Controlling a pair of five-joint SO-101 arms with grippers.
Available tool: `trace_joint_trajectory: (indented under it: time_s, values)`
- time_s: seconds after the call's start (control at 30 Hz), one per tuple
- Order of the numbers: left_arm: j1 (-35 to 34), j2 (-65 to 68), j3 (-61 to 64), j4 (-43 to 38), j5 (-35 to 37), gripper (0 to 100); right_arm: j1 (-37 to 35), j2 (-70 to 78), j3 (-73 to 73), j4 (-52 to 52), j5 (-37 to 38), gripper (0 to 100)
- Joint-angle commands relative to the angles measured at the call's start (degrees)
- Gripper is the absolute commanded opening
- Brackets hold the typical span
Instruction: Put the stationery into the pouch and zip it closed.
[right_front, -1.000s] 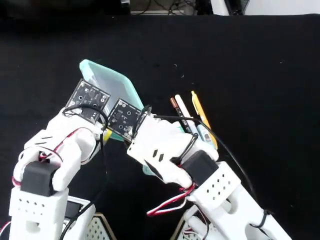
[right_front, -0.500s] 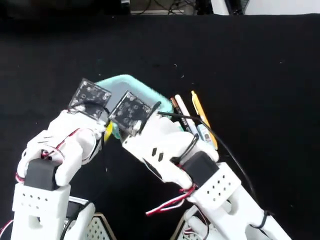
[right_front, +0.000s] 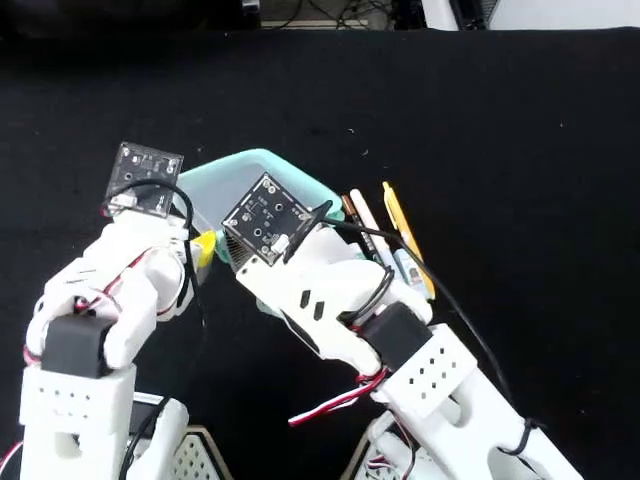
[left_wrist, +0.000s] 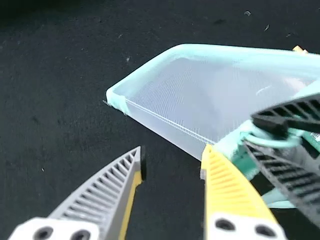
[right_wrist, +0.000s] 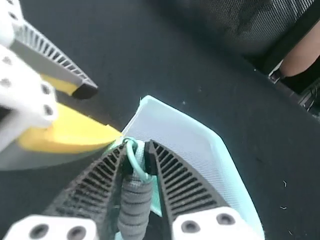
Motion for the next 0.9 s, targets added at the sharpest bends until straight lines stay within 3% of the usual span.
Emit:
trace_joint_trajectory:
  time_s: [0.0, 0.3, 0.87]
  values:
    - [-0.1, -1.9, -2.8, 0.4, 1.8, 21, 0.5, -0.9, -0.4, -2.2, -0.5, 1.2]
    - [0.3, -2.3, -3.2, 0.7, 4.3, 21, 4.2, -0.8, -0.5, -2.3, -0.4, 1.2]
    - [0.5, -9.5, -3.0, 0.3, 6.3, 21, 4.2, -0.8, -0.4, -2.1, -0.4, 1.2]
